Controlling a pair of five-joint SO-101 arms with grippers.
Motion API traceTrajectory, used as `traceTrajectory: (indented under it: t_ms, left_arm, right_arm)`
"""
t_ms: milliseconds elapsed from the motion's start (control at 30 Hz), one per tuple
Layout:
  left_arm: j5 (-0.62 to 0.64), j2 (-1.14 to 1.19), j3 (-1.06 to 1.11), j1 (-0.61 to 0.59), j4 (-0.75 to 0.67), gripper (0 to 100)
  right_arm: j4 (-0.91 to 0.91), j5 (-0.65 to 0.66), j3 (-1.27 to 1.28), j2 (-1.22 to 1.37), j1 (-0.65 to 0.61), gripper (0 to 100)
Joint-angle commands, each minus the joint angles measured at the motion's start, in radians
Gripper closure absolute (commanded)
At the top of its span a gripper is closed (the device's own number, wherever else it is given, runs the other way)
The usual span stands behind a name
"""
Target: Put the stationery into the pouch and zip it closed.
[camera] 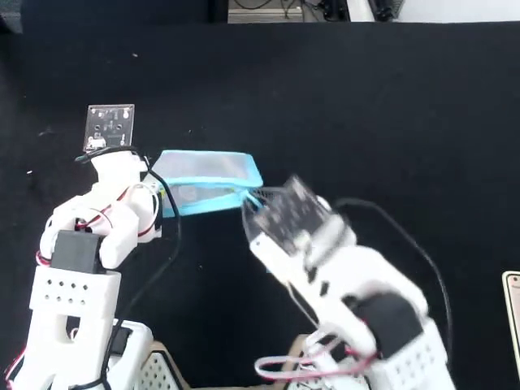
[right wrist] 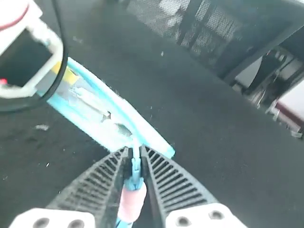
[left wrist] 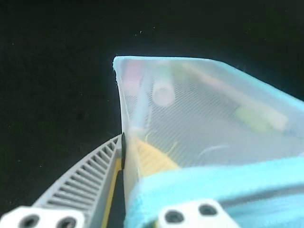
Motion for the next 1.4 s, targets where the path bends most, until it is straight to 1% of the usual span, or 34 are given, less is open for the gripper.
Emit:
traceTrajectory:
  t_ms: [0, 200, 300, 400, 467, 567, 767, 1067, 1200, 1367]
  left_arm:
    - [-0.021, -0.014, -0.076, 0.007, -0.015, 97]
    - [-0.021, -0.014, -0.079, 0.007, -0.014, 97]
    - [-0.021, -0.014, -0.082, 0.007, -0.018, 97]
    - [-0.021, -0.014, -0.082, 0.007, -0.02, 97]
    - [-0.015, -0.014, -0.082, 0.007, -0.02, 97]
    - [-0.014, -0.014, -0.082, 0.008, -0.018, 97]
    - [-0.014, -0.014, -0.082, 0.008, -0.015, 97]
    - [-0.014, -0.014, -0.077, 0.016, -0.015, 97]
    - [-0.014, -0.014, -0.077, 0.016, -0.015, 97]
    - [-0.014, -0.014, -0.074, 0.016, -0.015, 97]
  right_arm:
    - [0.064, 0.009, -0.242, 0.219, -0.003, 98.8]
    - [0.365, 0.011, -0.608, 0.539, -0.008, 98.8]
    - [0.47, 0.071, -0.756, 0.667, -0.015, 98.8]
    - [0.548, 0.081, -0.878, 0.72, -0.068, 98.8]
    - [0.577, 0.078, -0.929, 0.731, -0.132, 98.8]
    - [0.58, 0.078, -0.946, 0.746, -0.192, 98.8]
    - [0.543, 0.078, -0.946, 0.812, -0.196, 98.8]
    - [0.482, 0.077, -0.954, 0.82, -0.201, 98.8]
    - [0.443, 0.043, -0.954, 0.82, -0.224, 98.8]
    - [0.437, 0.041, -0.955, 0.82, -0.264, 98.8]
